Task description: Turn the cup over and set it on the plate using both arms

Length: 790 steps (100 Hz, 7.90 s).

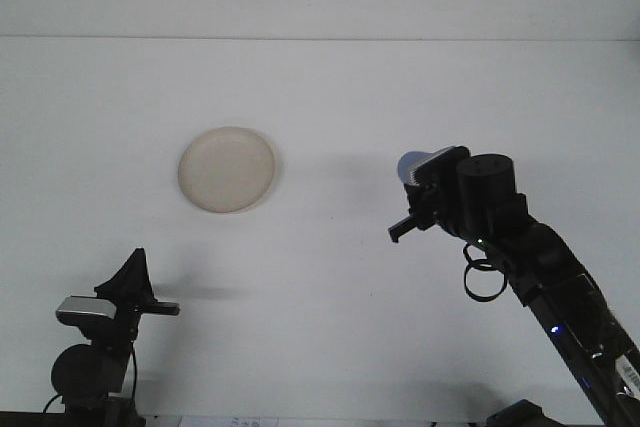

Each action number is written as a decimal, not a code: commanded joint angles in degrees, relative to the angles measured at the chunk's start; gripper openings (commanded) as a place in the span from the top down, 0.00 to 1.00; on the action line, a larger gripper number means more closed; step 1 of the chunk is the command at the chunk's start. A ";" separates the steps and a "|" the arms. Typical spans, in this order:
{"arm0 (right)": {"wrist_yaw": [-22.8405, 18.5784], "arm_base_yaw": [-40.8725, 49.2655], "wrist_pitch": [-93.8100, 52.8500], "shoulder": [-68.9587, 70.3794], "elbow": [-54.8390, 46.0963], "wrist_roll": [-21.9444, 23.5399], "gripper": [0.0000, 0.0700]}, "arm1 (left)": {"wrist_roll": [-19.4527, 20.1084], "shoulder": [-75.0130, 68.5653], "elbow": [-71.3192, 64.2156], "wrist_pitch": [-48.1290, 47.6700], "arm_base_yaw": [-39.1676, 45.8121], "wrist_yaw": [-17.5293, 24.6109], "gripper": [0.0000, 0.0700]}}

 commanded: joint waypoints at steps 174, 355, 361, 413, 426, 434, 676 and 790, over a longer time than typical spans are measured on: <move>4.26 27.21 -38.29 27.74 22.45 -4.15 0.39 | -0.22 -0.04 -1.09 0.57 -0.02 0.09 0.98; 7.96 -16.44 -3.08 -41.83 -25.75 10.51 1.00 | 9.11 38.95 52.72 -42.82 -0.35 17.46 0.98; 7.96 -16.44 -3.08 -41.83 -25.75 10.51 1.00 | 8.96 43.06 55.78 -45.07 -0.96 20.83 0.98; 7.96 -16.44 -3.10 -41.86 -25.75 10.51 1.00 | 8.00 60.46 59.67 -43.89 -13.16 26.60 0.61; 7.96 -16.44 -3.10 -41.86 -25.75 10.51 1.00 | 7.98 63.28 60.11 -39.74 -20.28 22.01 0.52; 7.93 -16.44 -3.10 -41.83 -25.75 10.51 1.00 | 7.54 65.92 61.61 -38.95 -24.35 21.20 0.37; 7.93 -16.44 -3.37 -41.86 -25.75 10.51 1.00 | 4.96 108.98 92.72 -46.53 -4.22 1.99 0.56; 9.68 -16.44 -2.47 -41.86 -25.75 10.51 1.00 | -2.73 51.15 51.89 -28.98 -4.35 2.05 0.00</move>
